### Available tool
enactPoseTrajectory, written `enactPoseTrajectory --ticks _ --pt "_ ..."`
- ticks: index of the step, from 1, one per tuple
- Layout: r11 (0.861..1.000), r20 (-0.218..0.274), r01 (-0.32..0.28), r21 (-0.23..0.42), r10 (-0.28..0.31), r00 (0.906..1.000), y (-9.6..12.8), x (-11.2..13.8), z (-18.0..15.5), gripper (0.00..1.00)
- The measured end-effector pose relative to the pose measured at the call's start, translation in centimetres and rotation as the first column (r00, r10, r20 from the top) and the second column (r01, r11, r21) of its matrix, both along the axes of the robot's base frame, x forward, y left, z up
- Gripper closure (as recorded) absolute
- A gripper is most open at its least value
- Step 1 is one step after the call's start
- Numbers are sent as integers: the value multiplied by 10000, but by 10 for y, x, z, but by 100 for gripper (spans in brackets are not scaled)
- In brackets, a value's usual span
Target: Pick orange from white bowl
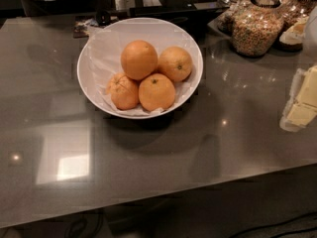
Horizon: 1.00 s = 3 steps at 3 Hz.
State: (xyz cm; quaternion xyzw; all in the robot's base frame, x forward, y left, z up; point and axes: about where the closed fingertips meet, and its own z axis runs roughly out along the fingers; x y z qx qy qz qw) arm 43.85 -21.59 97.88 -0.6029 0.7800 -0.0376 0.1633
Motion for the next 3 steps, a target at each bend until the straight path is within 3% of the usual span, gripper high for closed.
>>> enactPoseTrajectory --ticks 1,3 --pt "10000 16 -6 3 6 10000 1 0 1 0" --pt "9965 -476 -794 -249 781 9958 33 19 7 0"
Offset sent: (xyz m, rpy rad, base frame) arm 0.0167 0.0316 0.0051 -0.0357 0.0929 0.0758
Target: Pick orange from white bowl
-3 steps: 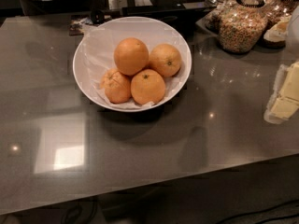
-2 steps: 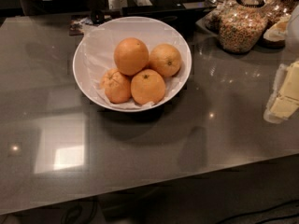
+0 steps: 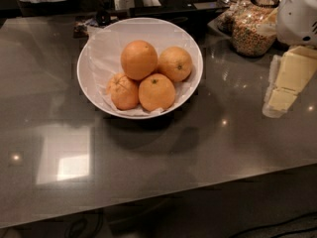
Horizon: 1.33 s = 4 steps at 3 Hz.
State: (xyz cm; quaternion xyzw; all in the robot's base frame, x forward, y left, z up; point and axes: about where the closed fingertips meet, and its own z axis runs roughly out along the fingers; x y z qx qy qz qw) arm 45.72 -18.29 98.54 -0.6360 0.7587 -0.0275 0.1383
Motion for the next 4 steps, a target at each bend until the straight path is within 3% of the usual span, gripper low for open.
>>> enactPoseTrajectory --ticks 1,2,3,4 --pt "9999 102 -82 95 81 9999 11 6 0 0" --pt "9970 222 -741 -215 746 9970 53 17 5 0" --pt "9847 203 -1591 -708 1609 9868 97 31 8 0" --pt "9844 455 -1643 -633 1673 9849 103 35 12 0"
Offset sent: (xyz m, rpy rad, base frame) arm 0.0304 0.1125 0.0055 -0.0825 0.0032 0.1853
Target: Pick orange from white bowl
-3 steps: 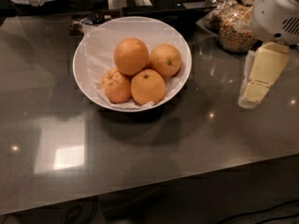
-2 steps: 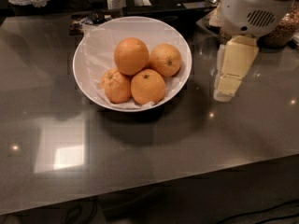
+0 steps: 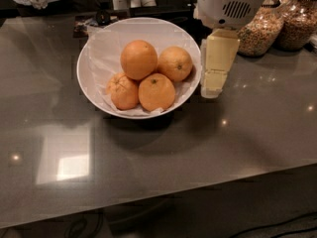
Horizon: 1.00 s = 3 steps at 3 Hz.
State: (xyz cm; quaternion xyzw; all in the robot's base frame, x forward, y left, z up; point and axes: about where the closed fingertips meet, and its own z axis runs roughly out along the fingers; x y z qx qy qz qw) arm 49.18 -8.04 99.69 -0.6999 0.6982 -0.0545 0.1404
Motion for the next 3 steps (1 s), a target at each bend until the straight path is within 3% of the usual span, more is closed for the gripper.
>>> enactPoseTrajectory --ticks 1,2,3 --pt "9997 475 -234 35 232 9986 16 7 5 0" --pt "9960 718 -855 -275 873 9936 46 19 12 0" --pt "9918 722 -1205 -418 1233 9897 68 29 17 0"
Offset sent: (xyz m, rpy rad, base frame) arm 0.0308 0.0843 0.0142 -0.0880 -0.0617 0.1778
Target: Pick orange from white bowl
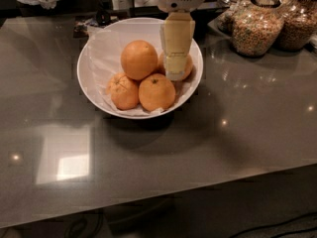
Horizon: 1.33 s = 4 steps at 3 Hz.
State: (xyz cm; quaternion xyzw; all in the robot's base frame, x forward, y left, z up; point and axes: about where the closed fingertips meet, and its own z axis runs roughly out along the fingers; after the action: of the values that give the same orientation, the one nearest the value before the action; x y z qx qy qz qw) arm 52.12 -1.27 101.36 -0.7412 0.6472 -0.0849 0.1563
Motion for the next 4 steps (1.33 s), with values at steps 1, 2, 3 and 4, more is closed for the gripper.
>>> enactPoseTrajectory --ticks 1,2,3,4 --pt "9999 -92 -111 -7 111 9999 11 12 1 0" --pt "9995 -381 -293 101 296 9988 20 24 -6 10" --pt "9991 -658 -353 216 366 9972 26 33 -13 23" --pt "9985 -909 -445 304 471 9947 34 38 -19 22"
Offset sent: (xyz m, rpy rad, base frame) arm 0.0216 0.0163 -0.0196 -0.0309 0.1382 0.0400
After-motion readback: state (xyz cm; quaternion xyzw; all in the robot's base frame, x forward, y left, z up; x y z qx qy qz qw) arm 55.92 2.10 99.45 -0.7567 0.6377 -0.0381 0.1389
